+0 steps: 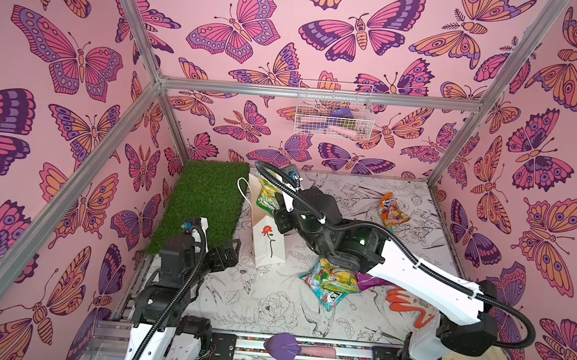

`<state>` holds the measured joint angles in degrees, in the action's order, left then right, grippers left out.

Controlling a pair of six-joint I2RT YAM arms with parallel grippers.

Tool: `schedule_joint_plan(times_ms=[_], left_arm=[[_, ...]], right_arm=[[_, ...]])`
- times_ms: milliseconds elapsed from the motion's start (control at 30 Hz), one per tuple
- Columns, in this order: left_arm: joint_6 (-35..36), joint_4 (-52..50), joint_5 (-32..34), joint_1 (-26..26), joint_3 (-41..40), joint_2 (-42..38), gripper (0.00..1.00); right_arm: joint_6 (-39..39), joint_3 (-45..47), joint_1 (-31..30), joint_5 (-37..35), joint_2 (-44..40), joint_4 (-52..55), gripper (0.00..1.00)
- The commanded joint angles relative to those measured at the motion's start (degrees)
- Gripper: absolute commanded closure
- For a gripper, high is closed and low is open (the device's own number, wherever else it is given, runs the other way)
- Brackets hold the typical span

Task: Place the snacks into the paper bag
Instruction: Place the snack in the paper bag.

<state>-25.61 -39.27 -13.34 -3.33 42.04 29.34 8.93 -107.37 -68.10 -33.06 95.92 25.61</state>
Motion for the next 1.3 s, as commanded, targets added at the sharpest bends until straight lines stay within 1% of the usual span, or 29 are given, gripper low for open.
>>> schedule_joint_plan(times_ms=[0, 400, 567, 1000, 1267], left_arm=[[0.1, -0.5, -0.3, 0.3, -0.9, -0.3, 0.00], [0.1, -0.2, -1.2, 1.3, -0.9, -0.2, 0.00], [0.1, -0.1, -1.4, 1.4, -1.0, -0.2, 0.00], [0.1, 0.1, -1.9, 2.1, -1.0, 0.0, 0.00], [0.1, 0.4, -2.6, 3.0, -1.1, 0.2, 0.00]], right_arm=[[-0.4, -6.0, -1.0, -5.1, 2.0, 1.2, 1.00], [-2.1, -16.9, -2.3, -11.9, 9.9, 5.3, 1.00], [-3.5, -23.2, -3.3, -17.7, 14.2, 7.8, 1.00], [-4.3, -35.1, -3.6, -21.5, 22.0, 11.7, 1.00], [-4.0, -37.8, -3.7, -20.9, 24.7, 10.6, 1.00]])
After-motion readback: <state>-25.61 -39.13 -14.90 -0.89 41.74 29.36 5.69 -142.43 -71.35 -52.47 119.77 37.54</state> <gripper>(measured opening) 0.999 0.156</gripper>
